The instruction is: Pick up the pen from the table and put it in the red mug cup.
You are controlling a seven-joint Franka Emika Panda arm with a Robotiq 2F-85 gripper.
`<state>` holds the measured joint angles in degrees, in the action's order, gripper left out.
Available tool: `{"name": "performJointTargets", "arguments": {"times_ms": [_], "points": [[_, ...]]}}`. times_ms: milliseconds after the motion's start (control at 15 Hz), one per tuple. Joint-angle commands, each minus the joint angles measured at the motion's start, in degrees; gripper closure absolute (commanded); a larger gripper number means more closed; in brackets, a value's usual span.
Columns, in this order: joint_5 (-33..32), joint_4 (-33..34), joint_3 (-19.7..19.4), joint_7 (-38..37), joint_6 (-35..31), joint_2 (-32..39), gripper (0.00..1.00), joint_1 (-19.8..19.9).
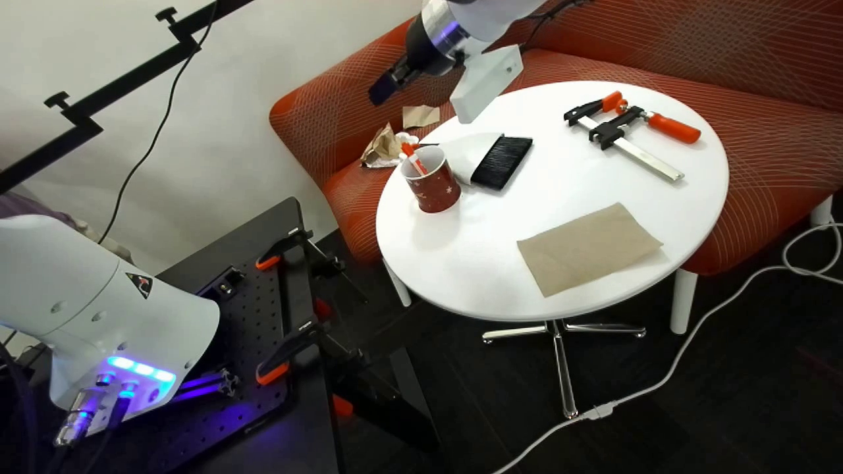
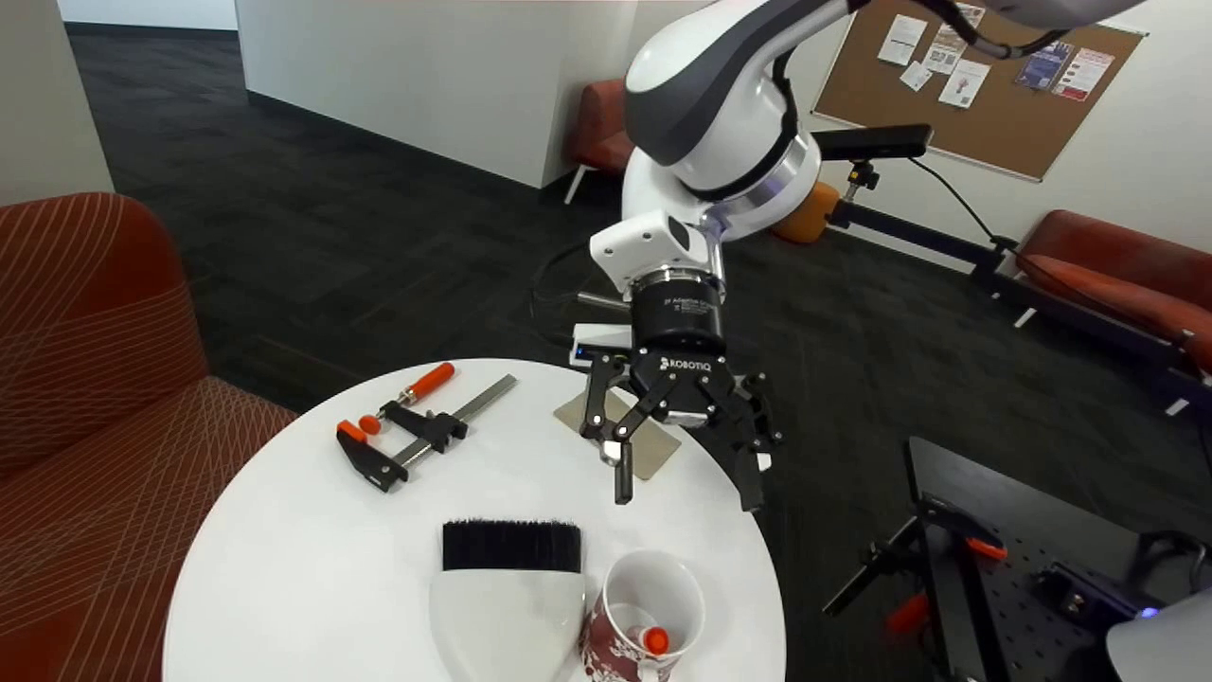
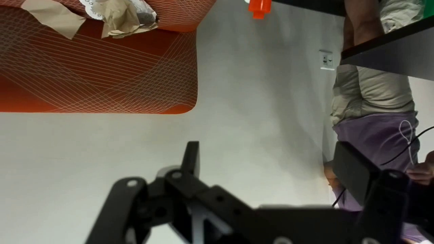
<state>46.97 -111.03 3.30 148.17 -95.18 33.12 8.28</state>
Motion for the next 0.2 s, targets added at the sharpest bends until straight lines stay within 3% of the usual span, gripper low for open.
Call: {"name": "performJointTargets", "arguments": {"times_ms": [0,133], "points": [[0.1,-0.7,-0.6,0.1,0.3,-1.3,0.00,-0.5],[0.0,-2.0,-0.7,0.1,0.3,-3.2,0.00,-0.7]]}}
